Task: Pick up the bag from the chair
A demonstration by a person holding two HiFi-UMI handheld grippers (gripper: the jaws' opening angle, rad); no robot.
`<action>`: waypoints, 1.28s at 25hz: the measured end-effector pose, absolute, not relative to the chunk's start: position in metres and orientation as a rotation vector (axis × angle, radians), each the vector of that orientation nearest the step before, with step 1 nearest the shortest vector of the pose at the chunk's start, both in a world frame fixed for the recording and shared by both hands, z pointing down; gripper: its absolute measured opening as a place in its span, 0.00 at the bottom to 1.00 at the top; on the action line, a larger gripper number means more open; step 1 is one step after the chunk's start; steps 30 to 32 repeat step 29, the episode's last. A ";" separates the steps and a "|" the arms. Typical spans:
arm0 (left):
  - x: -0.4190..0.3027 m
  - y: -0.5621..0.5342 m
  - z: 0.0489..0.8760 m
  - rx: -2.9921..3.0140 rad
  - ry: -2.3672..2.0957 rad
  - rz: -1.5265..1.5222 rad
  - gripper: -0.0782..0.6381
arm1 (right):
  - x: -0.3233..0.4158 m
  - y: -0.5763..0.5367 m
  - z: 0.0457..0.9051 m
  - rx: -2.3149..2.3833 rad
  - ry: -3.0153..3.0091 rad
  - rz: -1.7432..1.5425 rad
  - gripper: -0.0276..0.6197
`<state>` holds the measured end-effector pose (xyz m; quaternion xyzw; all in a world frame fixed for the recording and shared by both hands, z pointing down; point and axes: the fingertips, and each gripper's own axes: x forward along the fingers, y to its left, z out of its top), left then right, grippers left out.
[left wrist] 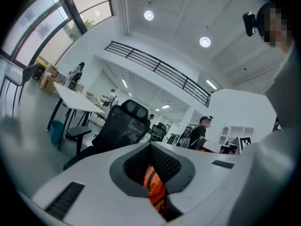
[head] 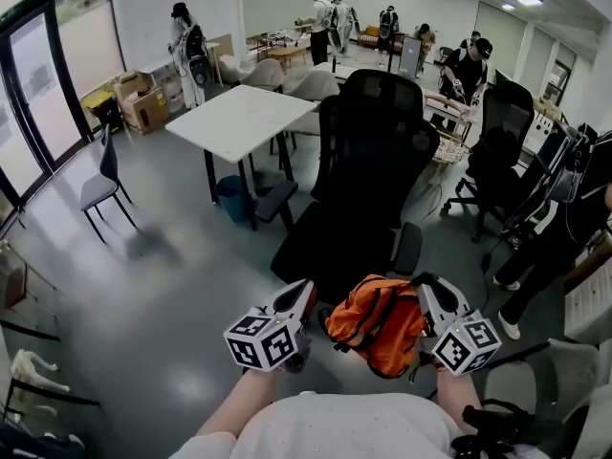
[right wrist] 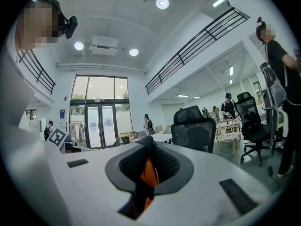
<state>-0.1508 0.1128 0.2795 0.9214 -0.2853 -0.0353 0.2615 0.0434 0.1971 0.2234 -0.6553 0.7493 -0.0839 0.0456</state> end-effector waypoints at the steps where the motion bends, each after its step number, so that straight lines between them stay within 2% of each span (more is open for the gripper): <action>1: -0.153 0.120 0.278 2.494 -0.781 -0.110 0.13 | 0.044 0.202 0.224 -1.998 2.288 -0.257 0.08; 15: -0.145 0.209 0.268 2.500 -0.879 -0.082 0.13 | 0.061 0.277 0.239 -1.963 2.358 -0.300 0.08; 32: -0.160 0.284 0.253 2.539 -0.913 -0.116 0.13 | 0.041 0.349 0.231 -1.906 2.396 -0.237 0.08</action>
